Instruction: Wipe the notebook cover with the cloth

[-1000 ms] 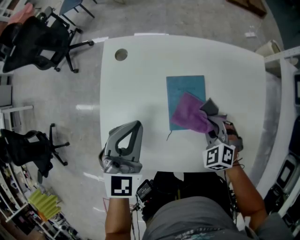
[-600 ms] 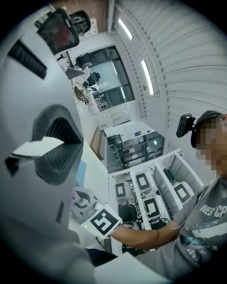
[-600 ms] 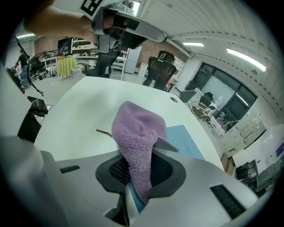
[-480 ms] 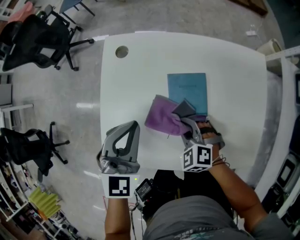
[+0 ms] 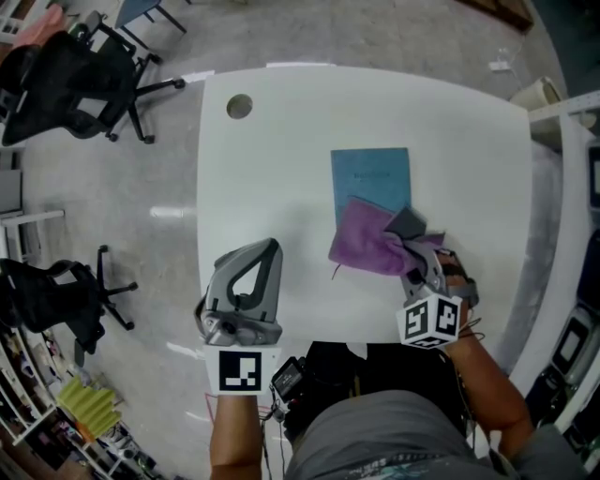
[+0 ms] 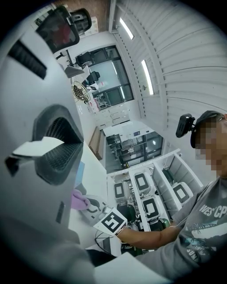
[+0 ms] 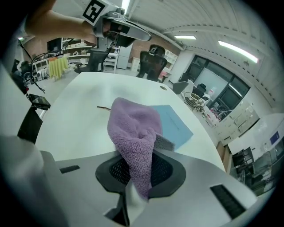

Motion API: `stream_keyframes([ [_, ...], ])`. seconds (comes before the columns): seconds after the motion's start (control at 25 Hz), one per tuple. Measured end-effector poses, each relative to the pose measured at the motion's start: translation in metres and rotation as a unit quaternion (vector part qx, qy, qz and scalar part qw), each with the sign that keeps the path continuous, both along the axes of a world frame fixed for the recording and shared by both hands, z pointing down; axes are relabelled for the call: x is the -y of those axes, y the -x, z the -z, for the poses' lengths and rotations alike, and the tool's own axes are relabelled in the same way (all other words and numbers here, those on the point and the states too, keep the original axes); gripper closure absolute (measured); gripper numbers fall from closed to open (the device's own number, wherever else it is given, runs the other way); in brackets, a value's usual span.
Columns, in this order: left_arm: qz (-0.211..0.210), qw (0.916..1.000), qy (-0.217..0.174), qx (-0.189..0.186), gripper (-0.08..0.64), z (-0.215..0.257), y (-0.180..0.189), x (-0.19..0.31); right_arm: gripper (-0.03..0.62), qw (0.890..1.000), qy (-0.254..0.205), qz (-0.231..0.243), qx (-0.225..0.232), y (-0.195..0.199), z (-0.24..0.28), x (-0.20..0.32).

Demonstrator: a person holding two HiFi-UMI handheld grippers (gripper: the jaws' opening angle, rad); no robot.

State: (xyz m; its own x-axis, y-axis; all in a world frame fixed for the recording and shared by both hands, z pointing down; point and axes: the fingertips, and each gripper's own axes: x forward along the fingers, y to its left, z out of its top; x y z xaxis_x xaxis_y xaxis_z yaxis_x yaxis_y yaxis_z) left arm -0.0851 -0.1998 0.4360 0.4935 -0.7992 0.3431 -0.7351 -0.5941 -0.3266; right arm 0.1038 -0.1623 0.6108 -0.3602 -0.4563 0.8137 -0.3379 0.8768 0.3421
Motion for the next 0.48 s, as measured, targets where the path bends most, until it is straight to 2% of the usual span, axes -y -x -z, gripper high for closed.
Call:
stream_keyframes([
  [0.2,-0.001,1.0000,0.003,-0.001,0.558,-0.003,-0.001,0.002,0.509,1.000,-0.002,-0.024,-0.018,-0.021,0.000,-0.002],
  [0.48,-0.003,1.0000,0.003,0.002,0.558,-0.001,-0.001,0.001,0.509,1.000,0.001,-0.002,-0.011,0.014,0.002,0.002],
])
